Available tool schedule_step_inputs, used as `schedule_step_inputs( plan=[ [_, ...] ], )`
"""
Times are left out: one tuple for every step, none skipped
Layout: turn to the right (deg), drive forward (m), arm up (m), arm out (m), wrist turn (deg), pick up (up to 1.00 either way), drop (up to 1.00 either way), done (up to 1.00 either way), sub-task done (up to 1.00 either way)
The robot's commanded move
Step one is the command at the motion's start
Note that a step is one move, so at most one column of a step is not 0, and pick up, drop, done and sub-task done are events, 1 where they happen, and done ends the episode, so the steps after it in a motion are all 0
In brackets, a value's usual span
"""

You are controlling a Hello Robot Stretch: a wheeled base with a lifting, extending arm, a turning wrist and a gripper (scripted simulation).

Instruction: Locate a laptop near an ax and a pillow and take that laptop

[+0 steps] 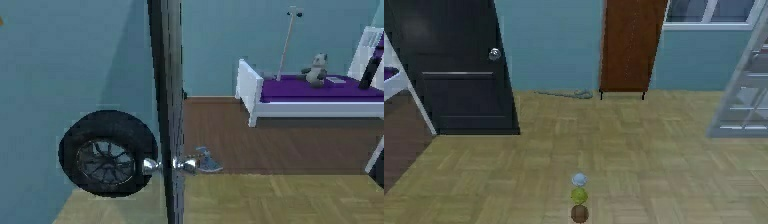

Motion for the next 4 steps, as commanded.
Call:
schedule_step_inputs(
  plan=[
    [-45.0, 0.00, 0.00, 0.00, 0.0, 0.00, 0.00, 0.00, 0.00],
    [-39.0, 0.00, 0.00, 0.00, 0.0, 0.00, 0.00, 0.00, 0.00],
    [0.0, 0.10, 0.00, 0.00, 0.0, 0.00, 0.00, 0.00, 0.00],
    [-45.0, 0.00, 0.00, 0.00, 0.0, 0.00, 0.00, 0.00, 0.00]
  ],
)
